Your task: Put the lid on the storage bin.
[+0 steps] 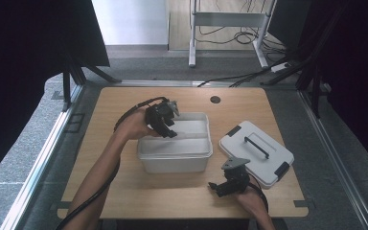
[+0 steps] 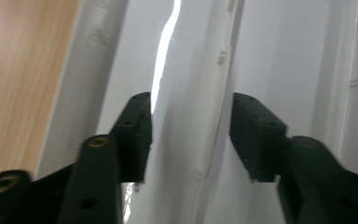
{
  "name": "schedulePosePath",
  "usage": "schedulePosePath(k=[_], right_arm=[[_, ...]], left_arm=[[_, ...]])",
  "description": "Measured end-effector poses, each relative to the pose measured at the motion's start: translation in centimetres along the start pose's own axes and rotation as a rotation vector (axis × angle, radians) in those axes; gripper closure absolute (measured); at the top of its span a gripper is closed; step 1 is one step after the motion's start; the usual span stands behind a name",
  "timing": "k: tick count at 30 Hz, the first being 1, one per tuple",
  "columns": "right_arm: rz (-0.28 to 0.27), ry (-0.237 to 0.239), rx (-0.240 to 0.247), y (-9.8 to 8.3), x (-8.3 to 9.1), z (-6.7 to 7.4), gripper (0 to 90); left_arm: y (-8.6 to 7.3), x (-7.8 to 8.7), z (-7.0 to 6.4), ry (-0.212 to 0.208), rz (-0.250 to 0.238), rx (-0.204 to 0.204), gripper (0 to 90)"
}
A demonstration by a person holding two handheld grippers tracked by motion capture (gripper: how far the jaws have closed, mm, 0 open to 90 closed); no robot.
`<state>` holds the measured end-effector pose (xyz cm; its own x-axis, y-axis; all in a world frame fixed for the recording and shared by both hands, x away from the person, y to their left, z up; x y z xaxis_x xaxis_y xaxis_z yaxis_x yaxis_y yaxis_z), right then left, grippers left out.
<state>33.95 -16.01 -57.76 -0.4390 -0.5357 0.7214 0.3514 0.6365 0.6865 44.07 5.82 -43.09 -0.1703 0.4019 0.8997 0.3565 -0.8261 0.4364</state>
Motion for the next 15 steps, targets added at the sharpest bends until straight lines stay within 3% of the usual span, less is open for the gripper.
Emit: schedulePosePath(k=[7,11,15], right_arm=[[0.029,0.017,0.013,0.1,0.4,0.1,3.0],[0.029,0.031,0.017,0.6,0.8,0.1,3.0],[0.029,0.040,0.023,1.3,1.5,-0.1,1.1]], left_arm=[[-1.9,1.8,0.8,0.037,-0.085,0.102,19.1],[-3.5,3.0,1.2,0.048,-0.137,0.160,14.2],[-4.9,4.2,1.4,0.082,-0.165,0.190,8.9]])
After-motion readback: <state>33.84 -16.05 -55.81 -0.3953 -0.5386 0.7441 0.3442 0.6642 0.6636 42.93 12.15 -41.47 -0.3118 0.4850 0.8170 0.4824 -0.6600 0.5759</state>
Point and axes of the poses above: each handheld gripper's, and its own axes: x roughly backward along the jaws, y roughly out of its top, z roughly to its left, the point moved 8 cm from there along -x, roughly forward along the jaws, and after that the axes turned 8 degrees about x, right-handed, at the moved point
